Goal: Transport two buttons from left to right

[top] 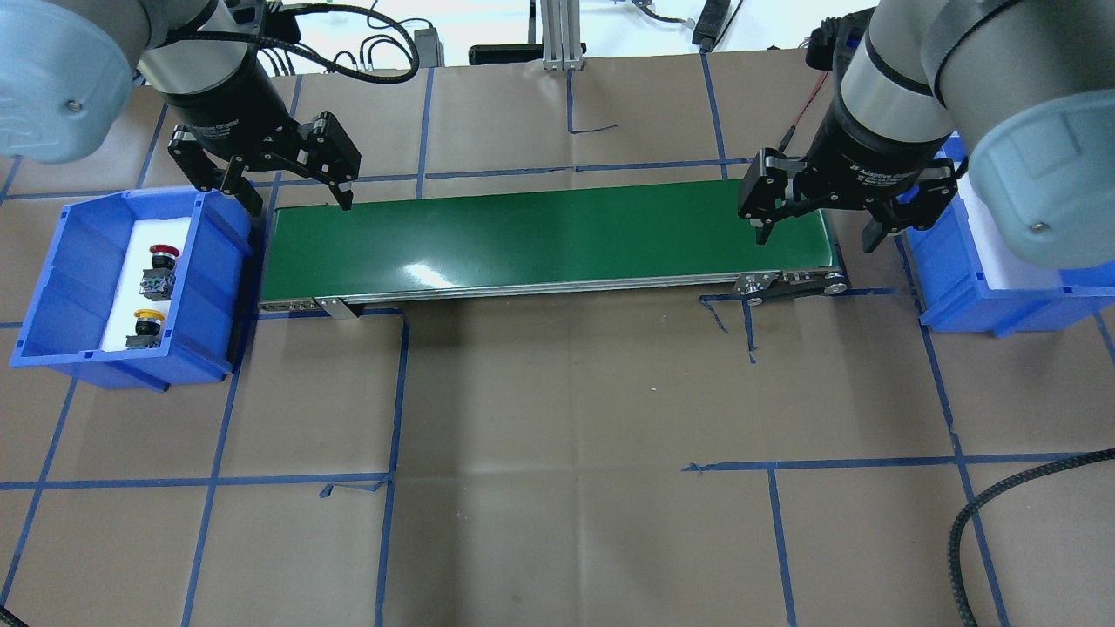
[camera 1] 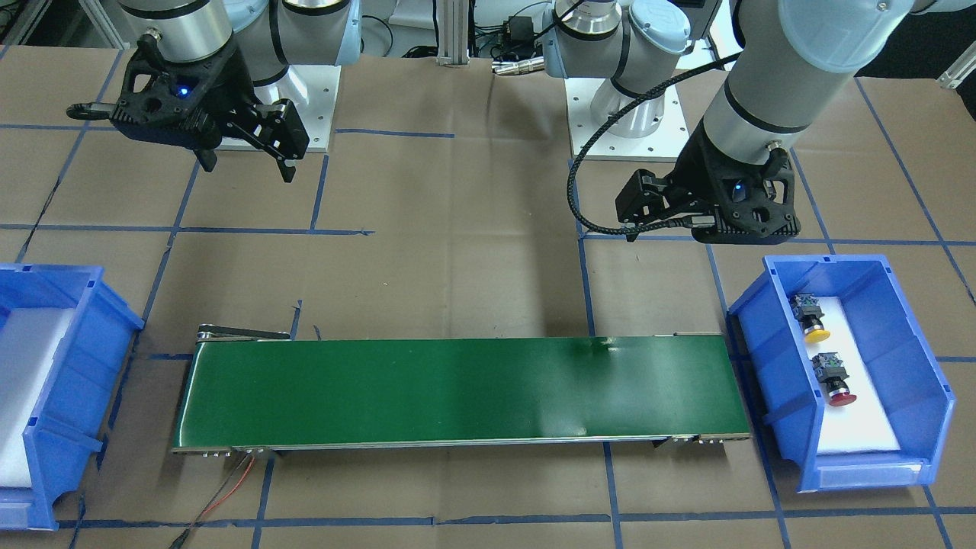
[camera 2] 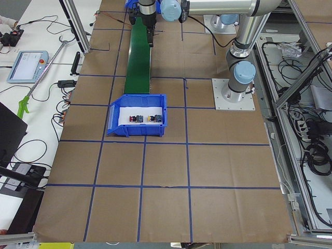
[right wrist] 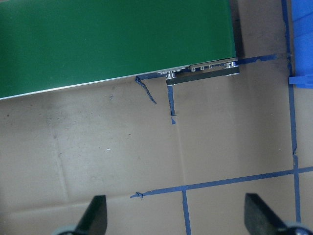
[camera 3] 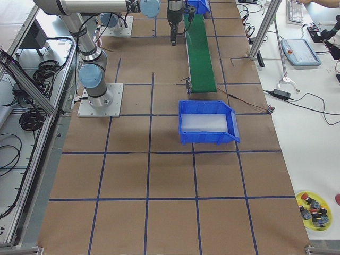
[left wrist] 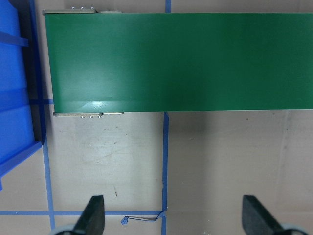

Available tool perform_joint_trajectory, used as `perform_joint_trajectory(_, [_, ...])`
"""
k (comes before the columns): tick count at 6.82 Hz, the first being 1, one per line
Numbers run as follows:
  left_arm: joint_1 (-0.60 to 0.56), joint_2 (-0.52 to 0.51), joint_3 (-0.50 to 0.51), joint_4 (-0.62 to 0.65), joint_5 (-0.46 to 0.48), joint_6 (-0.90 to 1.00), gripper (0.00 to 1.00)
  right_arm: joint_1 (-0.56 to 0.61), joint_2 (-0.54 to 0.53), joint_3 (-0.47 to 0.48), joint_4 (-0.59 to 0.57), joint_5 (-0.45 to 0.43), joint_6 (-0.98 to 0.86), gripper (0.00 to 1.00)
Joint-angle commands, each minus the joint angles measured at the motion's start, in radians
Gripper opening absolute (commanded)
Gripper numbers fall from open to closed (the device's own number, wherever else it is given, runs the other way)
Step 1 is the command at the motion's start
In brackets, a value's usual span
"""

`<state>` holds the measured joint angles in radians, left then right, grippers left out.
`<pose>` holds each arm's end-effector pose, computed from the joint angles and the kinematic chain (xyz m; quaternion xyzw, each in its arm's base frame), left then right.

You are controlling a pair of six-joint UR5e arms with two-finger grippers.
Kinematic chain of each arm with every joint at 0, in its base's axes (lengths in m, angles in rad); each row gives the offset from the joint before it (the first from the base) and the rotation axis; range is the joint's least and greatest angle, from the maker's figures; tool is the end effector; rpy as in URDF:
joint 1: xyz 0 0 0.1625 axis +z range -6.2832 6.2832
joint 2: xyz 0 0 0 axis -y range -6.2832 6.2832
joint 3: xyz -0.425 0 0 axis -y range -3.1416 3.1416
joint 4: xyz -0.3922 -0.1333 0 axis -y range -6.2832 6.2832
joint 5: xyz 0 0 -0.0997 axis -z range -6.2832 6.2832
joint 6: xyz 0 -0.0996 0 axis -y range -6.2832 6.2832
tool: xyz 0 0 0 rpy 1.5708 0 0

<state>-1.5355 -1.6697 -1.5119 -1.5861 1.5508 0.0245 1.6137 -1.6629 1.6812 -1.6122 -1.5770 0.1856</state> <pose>-0.1166 -0.5323 0.4648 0.0057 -0.9996 -0.0273 0.0108 0.1521 -0.4489 0.4813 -0.0713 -0.9974 0.0118 0.0018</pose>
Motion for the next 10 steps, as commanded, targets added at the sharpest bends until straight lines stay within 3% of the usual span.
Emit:
perform_joint_trajectory(1, [0.000,0.001,0.001,0.000,0.000,0.000,1.00,0.000,0.000,0.000,0.000,0.000,0.000,1.00])
perform_joint_trajectory(10, [0.044,-0.005,-0.001,0.011,-0.003,0.027,1.00,0.000,0.000,0.000,-0.002,0.000,0.000,1.00])
